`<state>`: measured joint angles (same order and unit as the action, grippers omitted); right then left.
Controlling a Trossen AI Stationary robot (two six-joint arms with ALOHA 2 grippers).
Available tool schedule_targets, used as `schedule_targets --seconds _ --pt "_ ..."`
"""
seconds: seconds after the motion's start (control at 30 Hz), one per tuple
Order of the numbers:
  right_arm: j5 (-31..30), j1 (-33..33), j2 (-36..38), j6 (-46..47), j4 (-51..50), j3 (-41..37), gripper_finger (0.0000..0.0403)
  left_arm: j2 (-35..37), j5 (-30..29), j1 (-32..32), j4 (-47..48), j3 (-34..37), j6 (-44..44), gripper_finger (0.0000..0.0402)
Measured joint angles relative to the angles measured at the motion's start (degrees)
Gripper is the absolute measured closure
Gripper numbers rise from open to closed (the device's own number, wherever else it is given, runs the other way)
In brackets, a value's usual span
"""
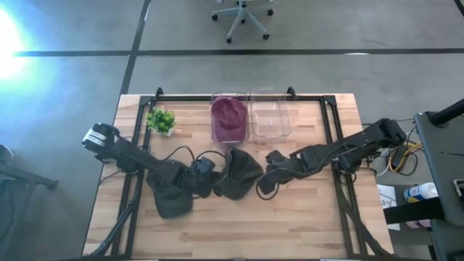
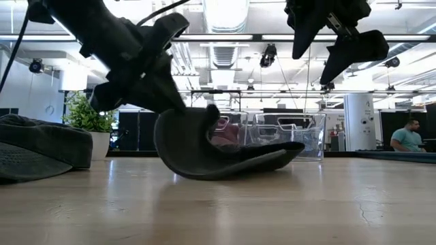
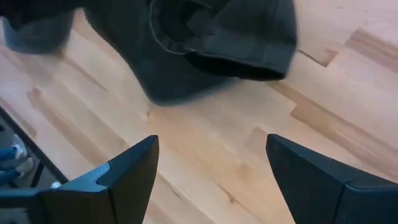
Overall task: Pick & Place hat
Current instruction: Put the right black cap into the right transparent bin
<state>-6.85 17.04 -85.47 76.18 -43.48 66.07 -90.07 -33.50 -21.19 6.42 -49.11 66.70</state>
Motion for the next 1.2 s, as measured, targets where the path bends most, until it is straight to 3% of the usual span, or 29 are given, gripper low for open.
schedule_targets --seconds 0.13,0.27,0.5,0.6,0.8,0.93,1.2 --pt "0.04 -0.02 0.0 0.01 0.88 -0.07 0.0112 0.09 2.94 -0.06 -0.78 -0.01 -0.81 0.0271" --pt "0.04 -0.02 0.0 0.13 0.9 -0.07 0.011 2.73 5.94 -0.34 4.53 -0.01 -1.33 0.0224" --pt "0.73 0.73 0.0 1.07 2.04 0.37 0.0113 9.06 5.91 -3.85 16.78 0.06 -7.33 0.0206" --pt "0.71 1.14 -0.03 1.81 5.94 0.37 0.0113 9.64 4.44 -5.03 15.81 2.11 -15.24 0.0205" --pt "1.12 1.11 -5.04 2.12 12.6 2.15 0.0113 9.55 4.49 -4.38 -1.26 10.95 -26.36 0.0205" --pt "1.55 1.11 -9.44 1.49 12.62 5.24 0.0113 9.53 4.46 -2.55 -13.16 16.96 -26.86 0.0205" --pt "0.93 -0.67 -14.43 1.66 12.6 11.41 0.0113 8.31 4.46 1.4 -28.41 23.94 -24.3 0.0205"
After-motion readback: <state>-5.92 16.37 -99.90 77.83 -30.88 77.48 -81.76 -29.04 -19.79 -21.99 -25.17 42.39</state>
